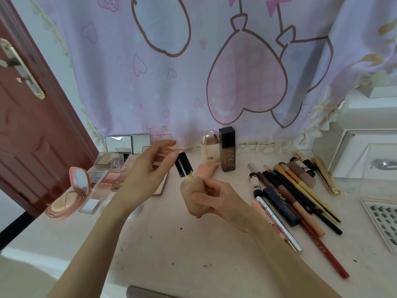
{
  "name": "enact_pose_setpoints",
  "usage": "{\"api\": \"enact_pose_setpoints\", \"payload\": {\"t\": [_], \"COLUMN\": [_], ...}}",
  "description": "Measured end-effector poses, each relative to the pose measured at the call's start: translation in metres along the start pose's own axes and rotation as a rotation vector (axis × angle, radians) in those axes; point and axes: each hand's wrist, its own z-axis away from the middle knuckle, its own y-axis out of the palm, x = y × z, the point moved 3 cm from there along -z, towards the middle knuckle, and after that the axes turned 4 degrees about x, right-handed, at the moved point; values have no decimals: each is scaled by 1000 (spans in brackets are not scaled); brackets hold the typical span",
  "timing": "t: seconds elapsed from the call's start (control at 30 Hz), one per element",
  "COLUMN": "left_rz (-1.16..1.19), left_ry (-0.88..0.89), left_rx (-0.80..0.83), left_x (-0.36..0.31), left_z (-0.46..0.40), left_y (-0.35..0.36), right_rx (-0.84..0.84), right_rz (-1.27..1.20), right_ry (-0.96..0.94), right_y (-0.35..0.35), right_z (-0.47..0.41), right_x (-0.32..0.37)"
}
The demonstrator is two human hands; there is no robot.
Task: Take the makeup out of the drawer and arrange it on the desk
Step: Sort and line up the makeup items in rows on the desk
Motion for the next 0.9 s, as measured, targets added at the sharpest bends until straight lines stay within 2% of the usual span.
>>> {"api": "enact_pose_setpoints", "payload": {"t": [0.1, 0.2, 0.3, 0.4, 0.57, 0.9], "left_rz": [27, -143, -322, -575, -829, -827], "left_ry": [-38, -77, -51, 47, 5, -22], "left_rx": [-132, -200, -51, 131, 275, 352], "left_x": [16, 37, 54, 60, 72, 83], "left_z": [12, 39, 67, 79, 75, 63], "left_y": [3, 15, 30, 42, 51, 52], "right_rx": [-13, -102, -248, -343, -444, -589], "right_rz": [3, 73, 166, 230, 389, 723], "right_ry": [-13, -62, -142, -199, -170, -69], "right_y": [-2, -7, -12, -12, -9, -1], "right_z": [0, -1, -4, -11, -54, -141], "right_x": [-1, 3, 10, 19, 29, 16]}}
